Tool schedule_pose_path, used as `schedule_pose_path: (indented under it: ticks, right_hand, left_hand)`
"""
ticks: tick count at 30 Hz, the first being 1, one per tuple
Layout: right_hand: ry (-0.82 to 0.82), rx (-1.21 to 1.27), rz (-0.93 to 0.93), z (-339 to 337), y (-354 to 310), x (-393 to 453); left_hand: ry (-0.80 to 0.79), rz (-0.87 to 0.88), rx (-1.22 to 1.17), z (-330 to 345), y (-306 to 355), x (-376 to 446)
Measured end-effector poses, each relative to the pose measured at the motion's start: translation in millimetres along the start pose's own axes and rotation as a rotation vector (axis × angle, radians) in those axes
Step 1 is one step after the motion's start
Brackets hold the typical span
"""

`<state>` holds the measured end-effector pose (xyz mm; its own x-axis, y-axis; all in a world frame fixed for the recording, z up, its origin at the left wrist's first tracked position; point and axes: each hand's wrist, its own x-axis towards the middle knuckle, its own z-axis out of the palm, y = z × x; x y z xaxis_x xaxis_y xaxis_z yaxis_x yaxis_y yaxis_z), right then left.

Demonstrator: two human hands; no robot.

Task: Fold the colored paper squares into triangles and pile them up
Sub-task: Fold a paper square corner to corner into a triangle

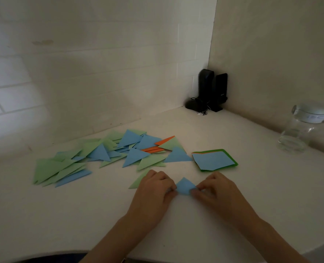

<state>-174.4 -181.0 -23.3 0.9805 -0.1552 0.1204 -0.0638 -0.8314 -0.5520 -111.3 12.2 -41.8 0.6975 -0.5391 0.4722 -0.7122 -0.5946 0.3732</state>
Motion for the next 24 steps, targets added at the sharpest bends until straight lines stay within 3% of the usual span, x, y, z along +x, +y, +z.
schedule_pose_path:
  ticks: [13, 24]
  right_hand:
    - [0.087, -0.22, 0.111, 13, -9, 7]
    - [0.041, -0.082, 0.184, 3, -2, 14]
  left_hand:
    - [0.094, -0.144, 0.224, 24, 13, 13]
    - [0.035, -0.148, 0.046, 20, 5, 11]
